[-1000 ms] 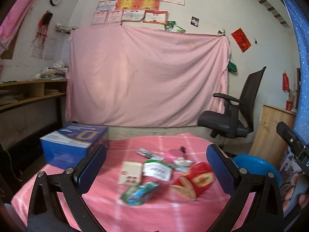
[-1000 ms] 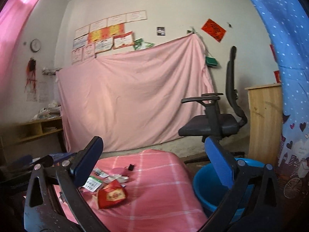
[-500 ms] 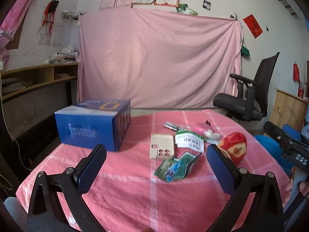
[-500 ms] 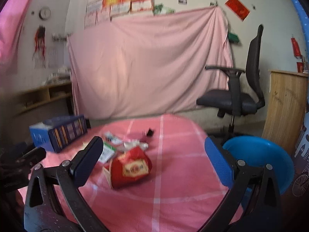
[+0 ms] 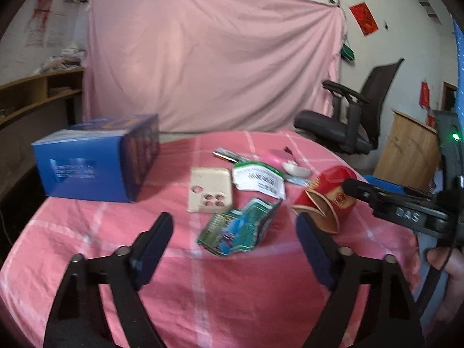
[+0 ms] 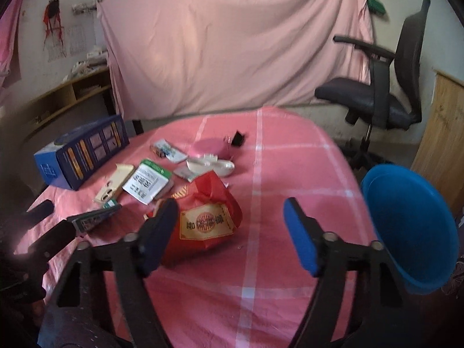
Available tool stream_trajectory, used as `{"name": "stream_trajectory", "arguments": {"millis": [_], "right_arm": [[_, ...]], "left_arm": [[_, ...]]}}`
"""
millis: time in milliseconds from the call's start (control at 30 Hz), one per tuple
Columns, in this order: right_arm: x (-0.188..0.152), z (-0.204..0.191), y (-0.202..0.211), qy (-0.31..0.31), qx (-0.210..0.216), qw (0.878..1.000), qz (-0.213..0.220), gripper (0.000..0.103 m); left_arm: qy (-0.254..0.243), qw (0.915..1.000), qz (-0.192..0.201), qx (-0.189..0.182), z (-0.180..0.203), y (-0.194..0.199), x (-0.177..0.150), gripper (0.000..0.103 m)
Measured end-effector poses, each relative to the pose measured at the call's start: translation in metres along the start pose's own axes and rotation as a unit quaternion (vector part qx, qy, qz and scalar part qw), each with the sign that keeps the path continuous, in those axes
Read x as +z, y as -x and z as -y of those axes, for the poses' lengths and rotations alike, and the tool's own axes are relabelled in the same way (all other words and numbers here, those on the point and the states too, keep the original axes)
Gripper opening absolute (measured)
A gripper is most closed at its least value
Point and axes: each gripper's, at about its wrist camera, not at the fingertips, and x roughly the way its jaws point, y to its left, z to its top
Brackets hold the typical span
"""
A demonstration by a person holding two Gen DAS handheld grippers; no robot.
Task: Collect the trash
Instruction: 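Grasp the green packet with the left gripper while the right grasps the red bag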
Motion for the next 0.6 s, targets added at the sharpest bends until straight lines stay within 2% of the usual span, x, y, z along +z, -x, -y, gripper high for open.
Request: {"name": "stream_trajectory", "arguments": {"millis": [67,133,267,333,367,433,467,600], "right_arm": [[0.001,0.003,-0.005,-0.006,0.009,1.0,-0.013,0.088],[0.004,0.004,-0.009,-0.009,0.02,1.0,-0.02,0.082],[0.01,0.006,-0.014,-0.008,0.033,0.999,-0.024,0.077],[0.01,0.005,-0.016,-0.009,0.041,0.999,-0.027,0.061],[0.01,0.005,-0.016,-0.009,0.044,0.999,-0.028,0.058],[0.009,0.004,-0.015,-0.008,0.05,0.998,-0.027,0.047],[0.008,0.005,-0.013,-0.008,0.052,0.998,-0.024,0.047],[0.005,0.007,-0.007,-0.014,0.061,0.998,-0.017,0.042]], "left_arm": [[0.0,0.9998,-0.015,-0.012,0.0,-0.005,0.0,0.055],[0.002,0.9994,-0.028,-0.022,0.0,-0.01,0.001,0.046],[0.004,0.9978,-0.05,-0.044,0.0,-0.016,0.006,0.028],[0.005,0.9973,-0.053,-0.051,-0.001,-0.017,0.01,0.02],[0.005,0.997,-0.054,-0.055,-0.001,-0.018,0.013,0.016],[0.004,0.9967,-0.054,-0.06,0.002,-0.017,0.018,0.011],[0.003,0.9966,-0.053,-0.064,0.003,-0.017,0.021,0.006],[-0.007,0.9962,-0.053,-0.069,0.014,-0.009,0.023,0.002]]}}
